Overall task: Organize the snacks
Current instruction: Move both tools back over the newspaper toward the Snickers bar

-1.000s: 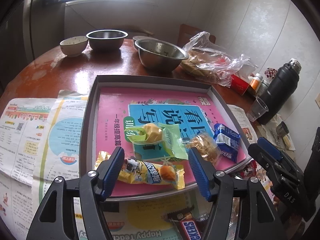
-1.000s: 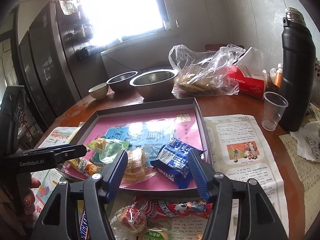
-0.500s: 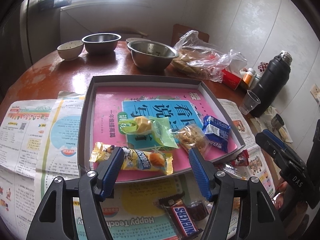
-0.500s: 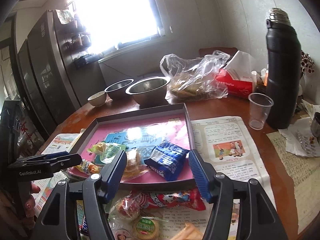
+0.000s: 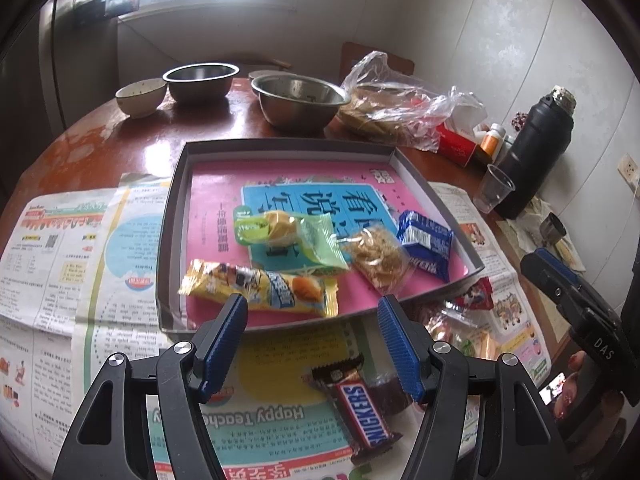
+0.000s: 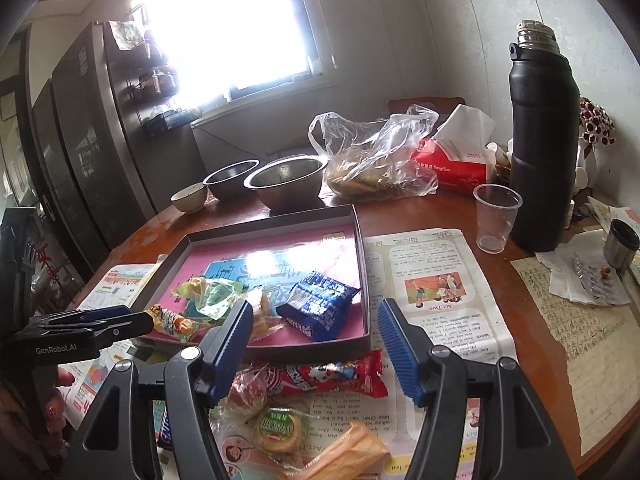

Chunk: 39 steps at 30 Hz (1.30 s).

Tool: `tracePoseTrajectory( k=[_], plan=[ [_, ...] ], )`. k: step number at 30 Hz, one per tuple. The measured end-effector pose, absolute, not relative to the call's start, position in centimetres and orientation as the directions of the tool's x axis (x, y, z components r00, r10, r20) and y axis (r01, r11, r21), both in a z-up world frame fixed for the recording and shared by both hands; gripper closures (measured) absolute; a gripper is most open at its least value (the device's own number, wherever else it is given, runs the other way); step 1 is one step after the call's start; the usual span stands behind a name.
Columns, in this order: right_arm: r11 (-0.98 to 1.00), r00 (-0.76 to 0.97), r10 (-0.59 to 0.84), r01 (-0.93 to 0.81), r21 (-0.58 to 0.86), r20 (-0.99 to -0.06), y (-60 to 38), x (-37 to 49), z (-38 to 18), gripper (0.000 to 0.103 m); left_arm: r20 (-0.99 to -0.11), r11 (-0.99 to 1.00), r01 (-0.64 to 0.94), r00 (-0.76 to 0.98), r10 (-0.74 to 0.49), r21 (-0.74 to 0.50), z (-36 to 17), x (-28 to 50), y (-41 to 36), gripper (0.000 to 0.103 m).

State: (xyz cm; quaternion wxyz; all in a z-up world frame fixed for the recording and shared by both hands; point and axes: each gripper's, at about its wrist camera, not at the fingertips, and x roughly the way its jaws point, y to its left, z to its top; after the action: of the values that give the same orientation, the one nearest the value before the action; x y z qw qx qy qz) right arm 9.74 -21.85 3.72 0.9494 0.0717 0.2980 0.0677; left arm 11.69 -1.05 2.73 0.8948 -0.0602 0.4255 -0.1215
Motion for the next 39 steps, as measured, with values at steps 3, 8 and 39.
tracePoseTrajectory(
  k=[3,8,39],
  plan=[
    [0.982,0.812,0.166,-0.084,0.170,-0.559,-21.8,9.3,3.7,0.039,-0.753,0.964,0.167,0.601,-0.268,-0.209,2.4,11.3,-1.1,0.034],
    [0.984,0.807,0.156,-0.080,0.157,-0.570,-21.9,8.5,3.5,0.038,-0.767,0.964,0.177,0.584,-0.265,-0.199,1.6,10.6,-1.5,0.034],
    [0.977,0.750,0.213,-0.172,0.126,-0.627,-18.3,7.5,1.5,0.037,-0.846,0.942,0.280,0.443,-0.296,-0.183,-2.6,7.3,-4.9,0.034]
  ],
)
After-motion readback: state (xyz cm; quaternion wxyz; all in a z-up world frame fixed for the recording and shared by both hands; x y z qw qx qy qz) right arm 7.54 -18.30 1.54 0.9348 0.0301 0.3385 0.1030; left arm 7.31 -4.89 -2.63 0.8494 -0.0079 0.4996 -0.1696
